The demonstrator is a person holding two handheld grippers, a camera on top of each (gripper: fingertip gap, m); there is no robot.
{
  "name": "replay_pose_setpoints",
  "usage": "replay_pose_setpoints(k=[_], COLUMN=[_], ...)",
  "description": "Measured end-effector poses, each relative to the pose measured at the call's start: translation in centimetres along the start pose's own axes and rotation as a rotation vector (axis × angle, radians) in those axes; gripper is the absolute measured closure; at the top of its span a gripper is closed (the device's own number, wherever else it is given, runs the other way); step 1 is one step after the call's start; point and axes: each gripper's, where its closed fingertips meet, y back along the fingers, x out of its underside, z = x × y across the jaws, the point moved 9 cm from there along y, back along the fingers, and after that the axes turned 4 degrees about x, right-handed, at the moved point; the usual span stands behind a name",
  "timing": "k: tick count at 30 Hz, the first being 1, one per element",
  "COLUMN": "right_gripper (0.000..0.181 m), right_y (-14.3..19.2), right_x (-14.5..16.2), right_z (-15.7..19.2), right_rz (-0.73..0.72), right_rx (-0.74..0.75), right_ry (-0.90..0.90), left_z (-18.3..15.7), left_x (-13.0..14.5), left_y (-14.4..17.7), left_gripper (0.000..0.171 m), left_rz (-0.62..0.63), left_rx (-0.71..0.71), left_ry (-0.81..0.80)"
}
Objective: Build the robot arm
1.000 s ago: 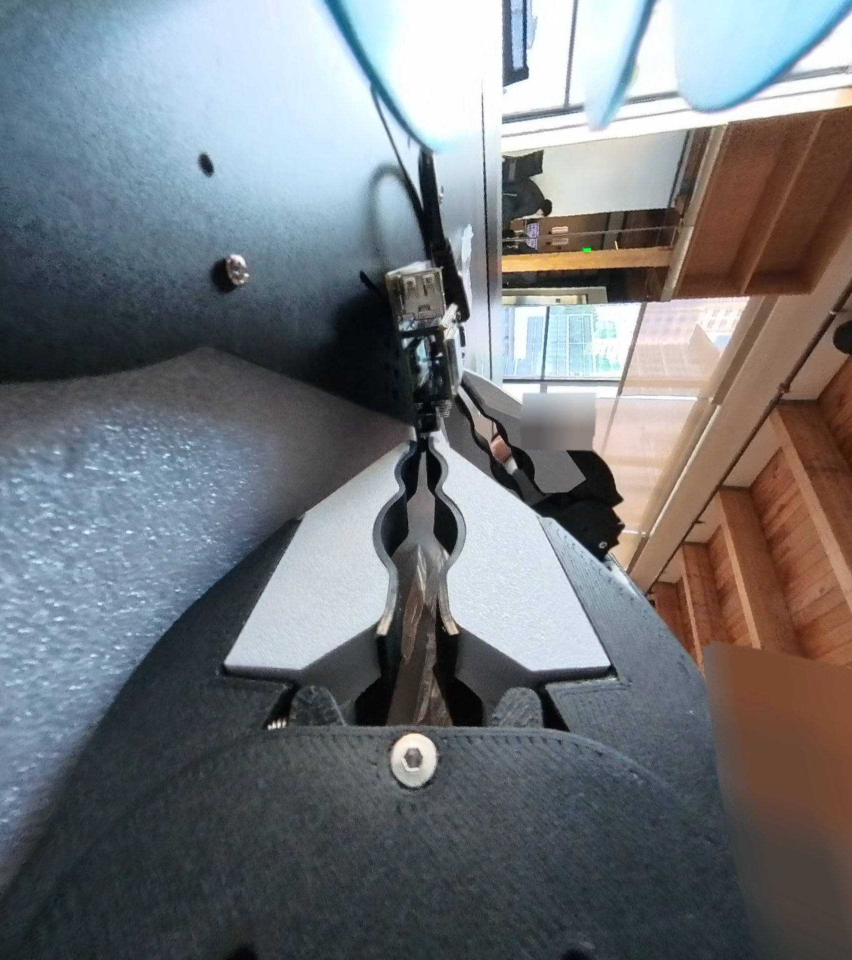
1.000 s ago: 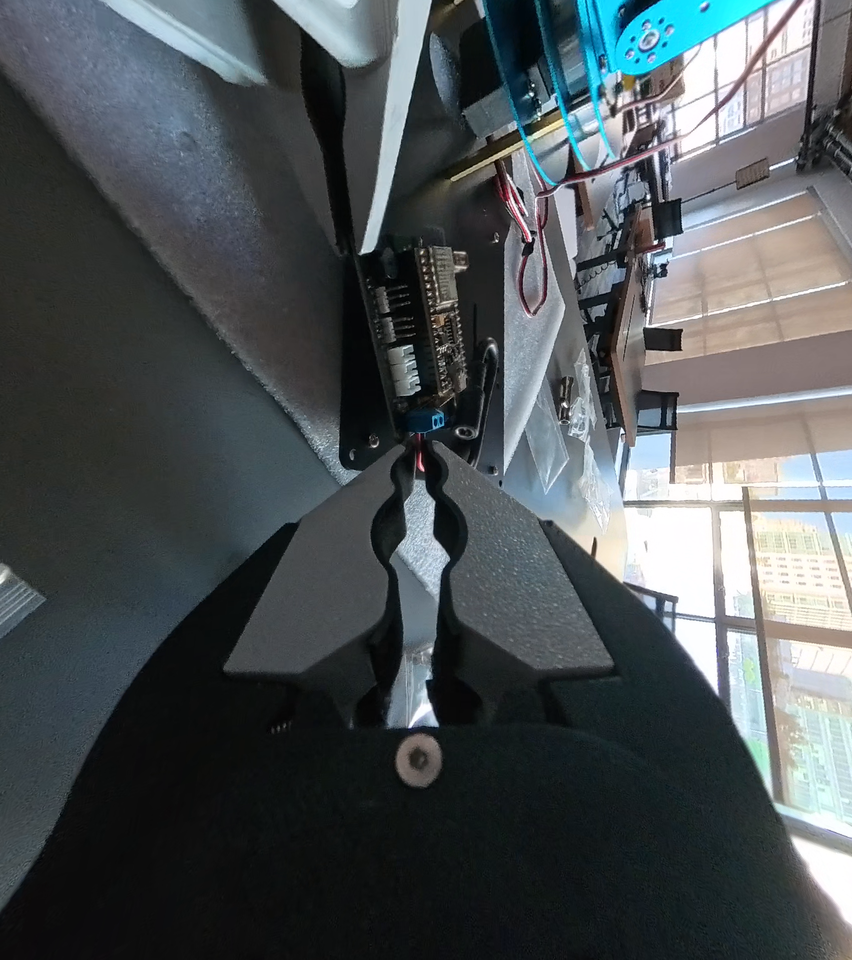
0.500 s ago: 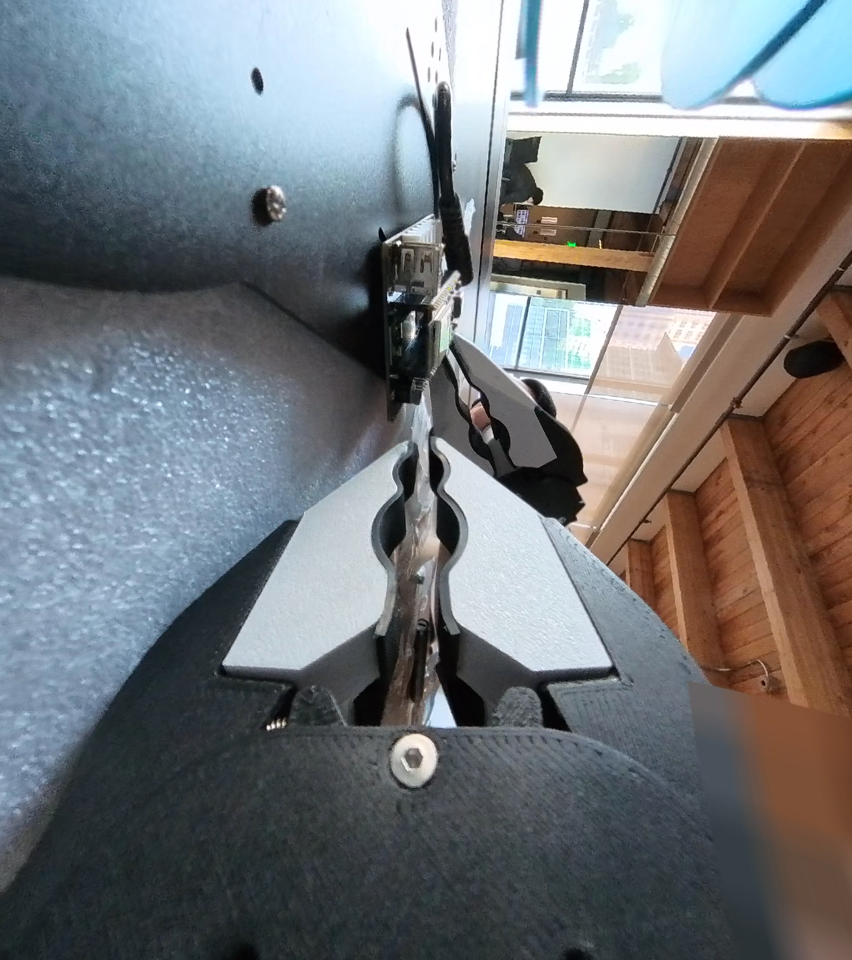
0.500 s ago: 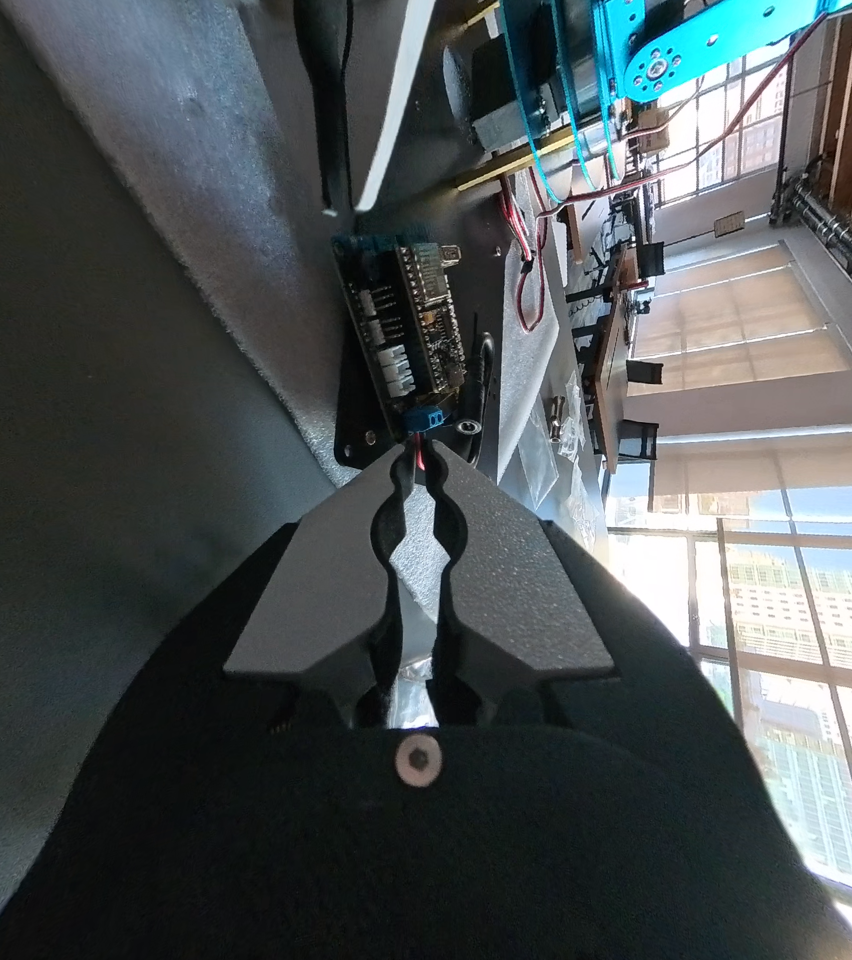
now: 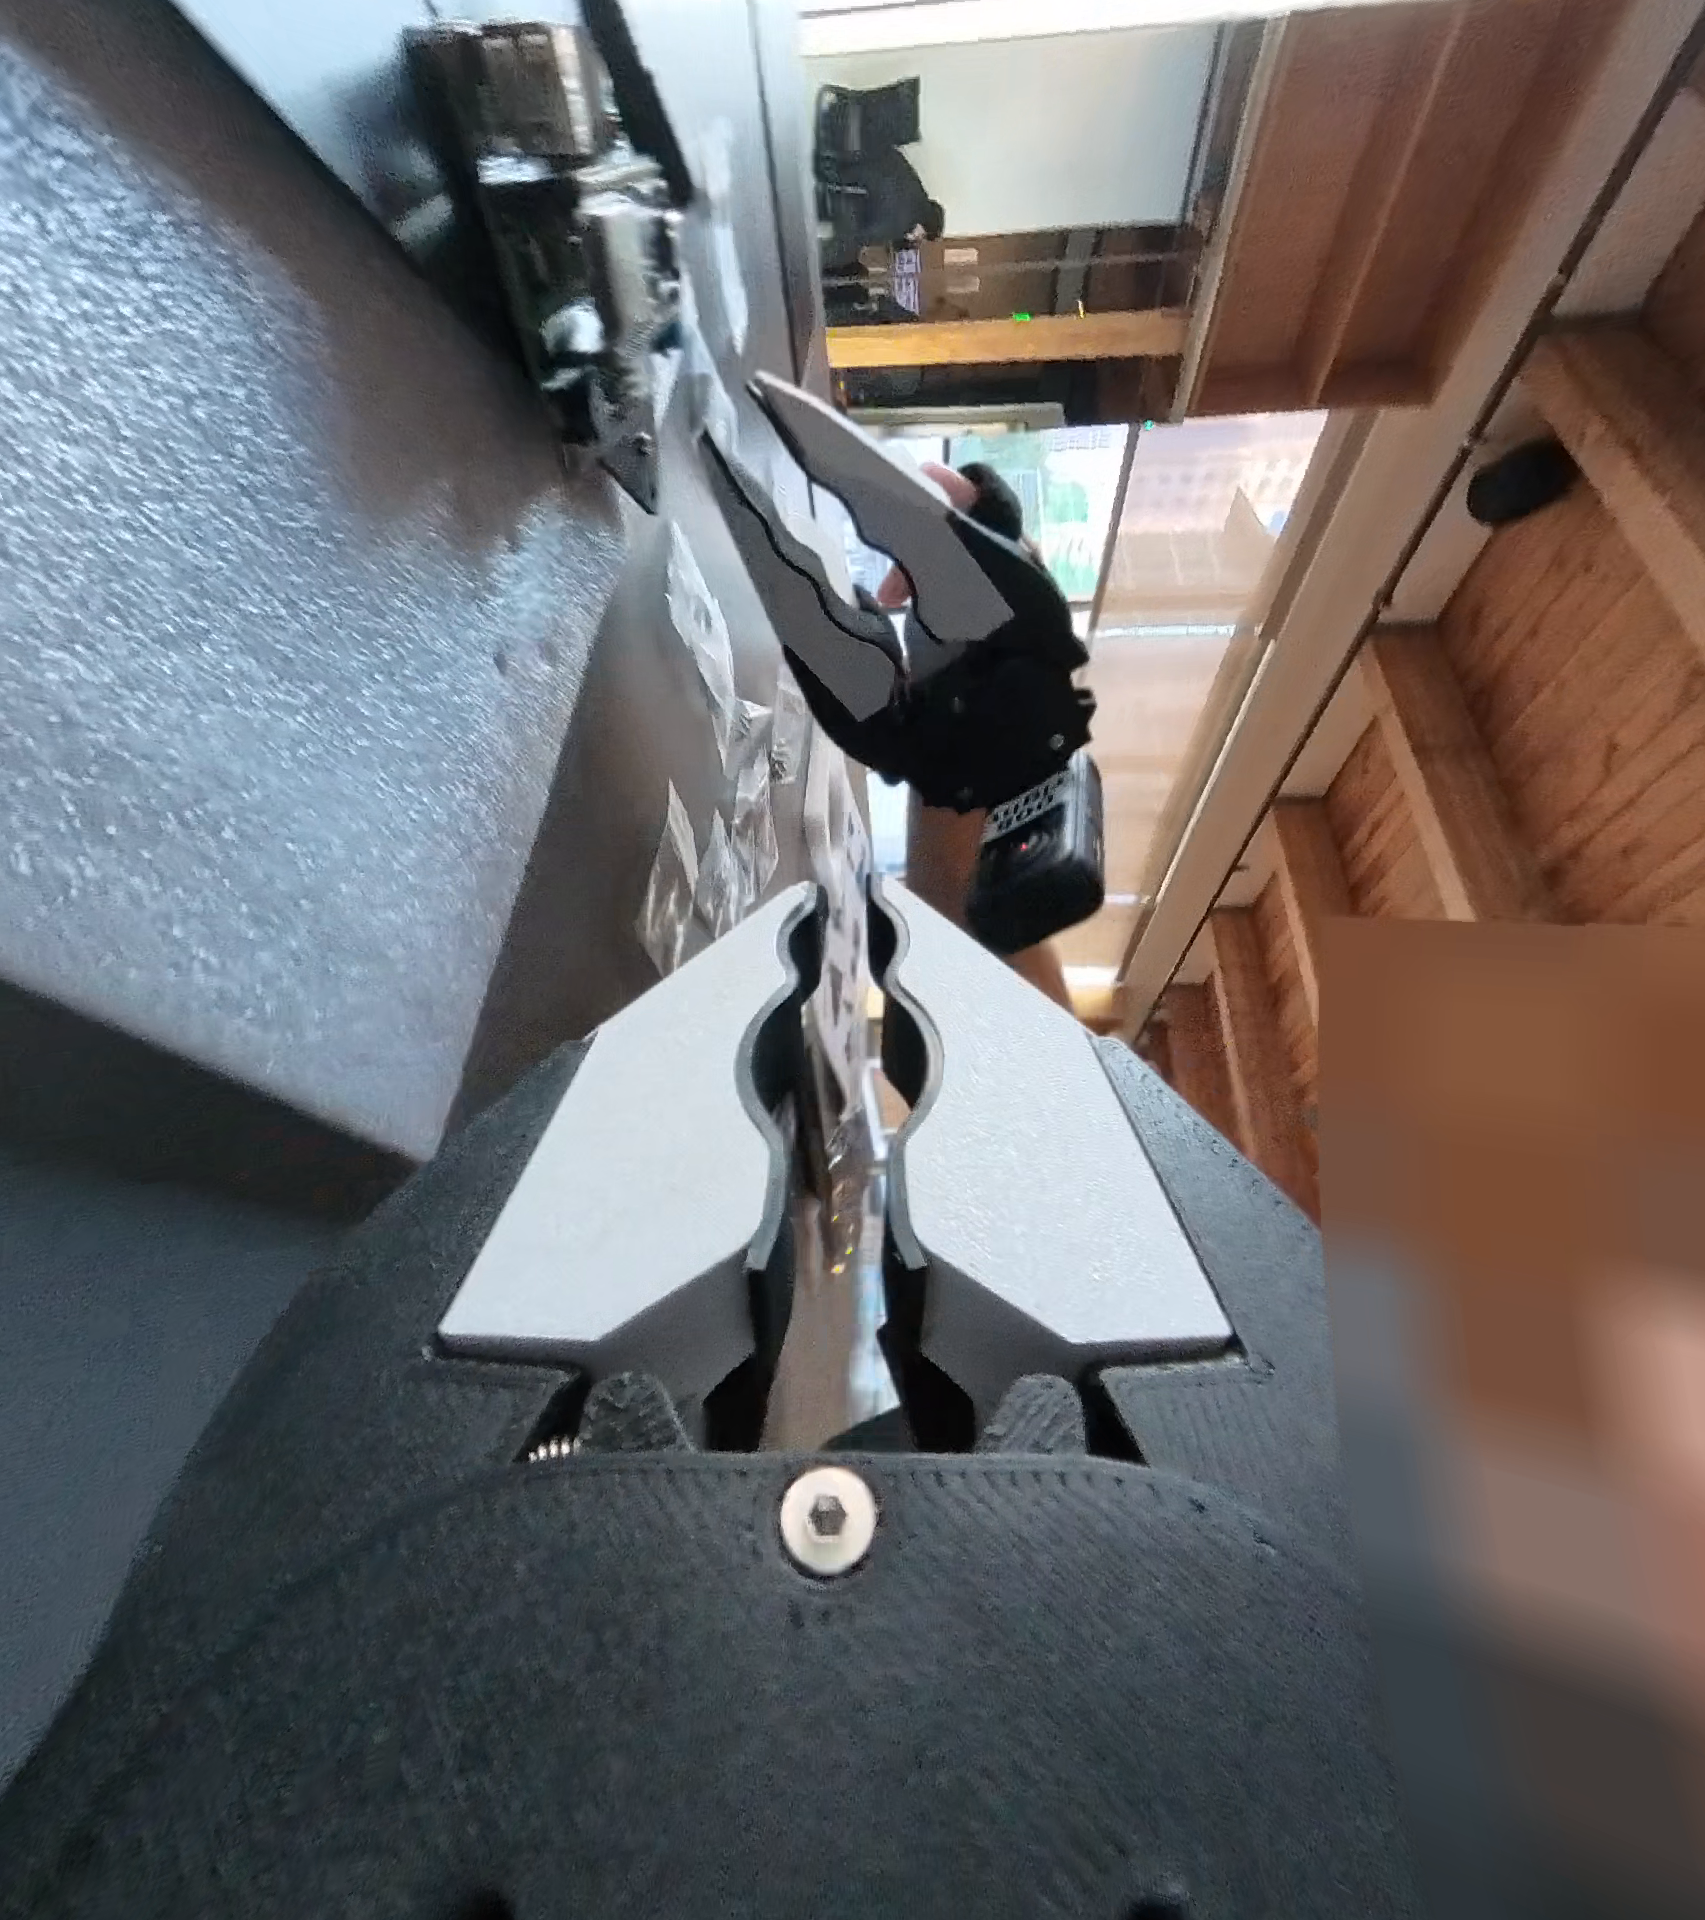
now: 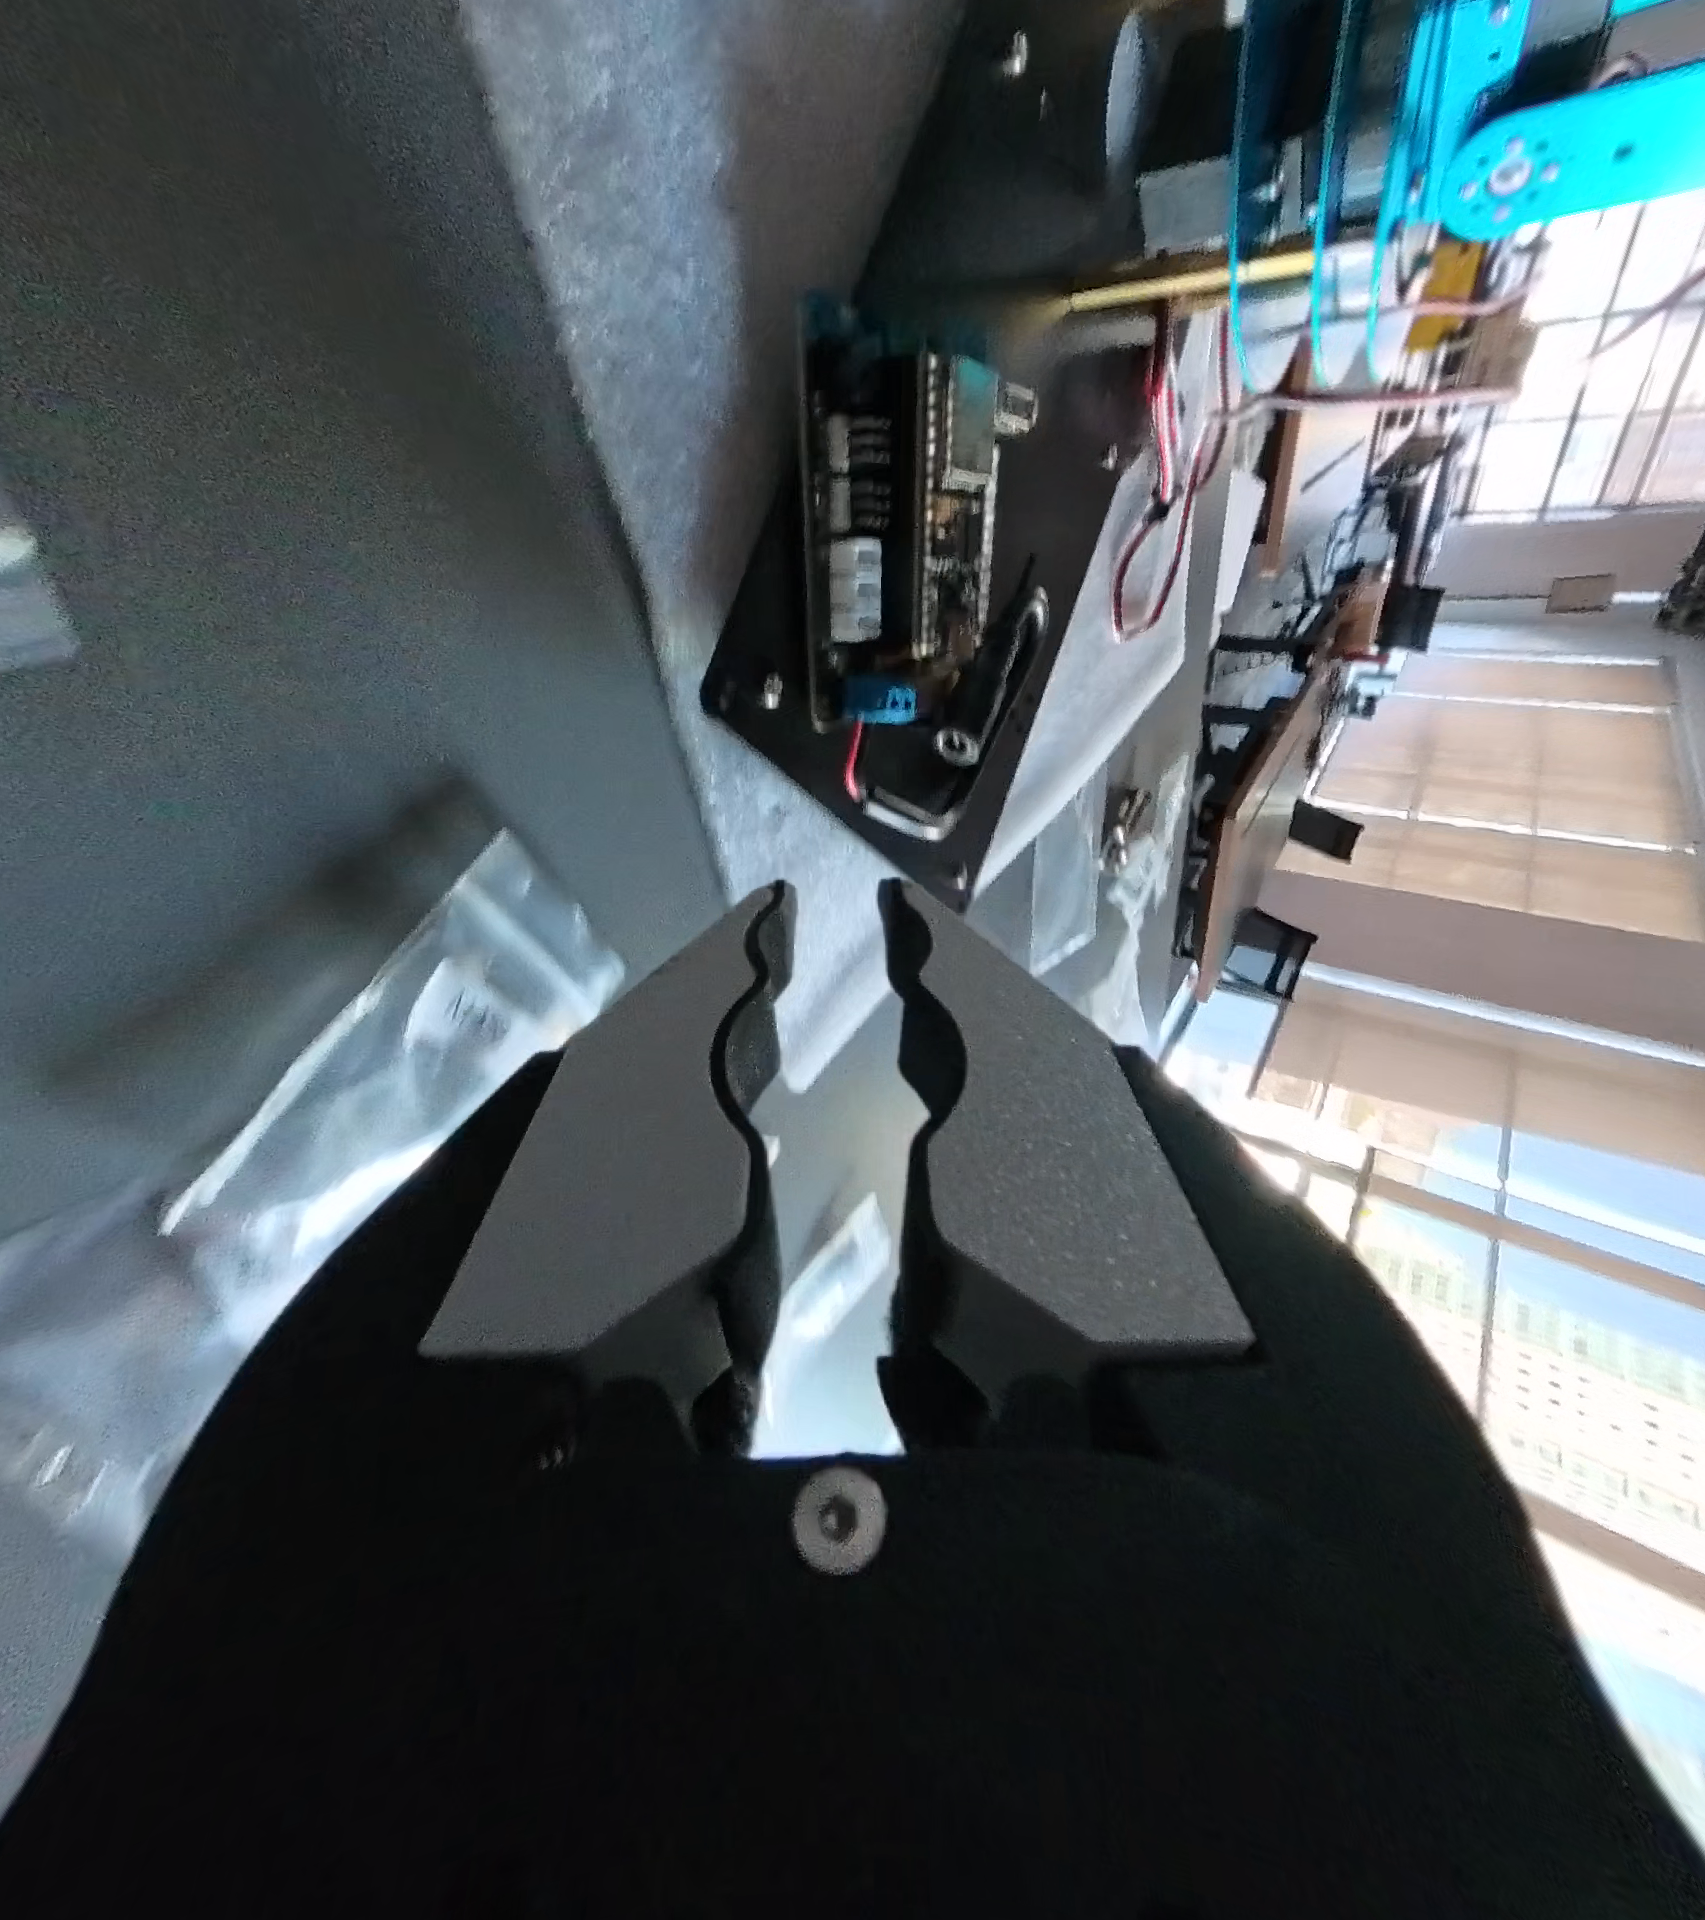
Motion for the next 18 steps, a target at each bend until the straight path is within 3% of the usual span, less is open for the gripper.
replay_pose_setpoints(k=[2,4,8,13,15,18], right_gripper=[0.165,0.164,0.155,0.159,0.17,0.173], right_y=[2.6,6.3,14.4,25.1,29.8,36.9], right_x=[0.0,-0.6,-1.6,-4.4,-6.2,-7.9], right_z=[-0.4,-0.7,1.1,7.7,10.5,14.0], right_rz=[0.054,0.085,0.288,0.633,0.734,0.853], right_rx=[0.022,0.068,0.208,0.488,0.627,0.81], right_ry=[-0.003,-0.123,-0.572,-1.112,-1.245,-1.328], left_z=[-0.9,-1.7,-2.6,-2.3,-2.7,-3.6], left_x=[0.3,0.4,0.4,1.2,2.1,4.8], left_y=[1.4,2.4,3.8,3.3,1.5,-2.7], left_gripper=[0.164,0.163,0.166,0.166,0.158,0.142], left_rz=[0.039,0.087,0.075,-0.033,-0.007,0.117], left_rx=[-0.02,-0.07,-0.123,-0.212,-0.228,-0.157], left_ry=[-0.122,-0.318,-0.775,-1.234,-1.29,-1.229])
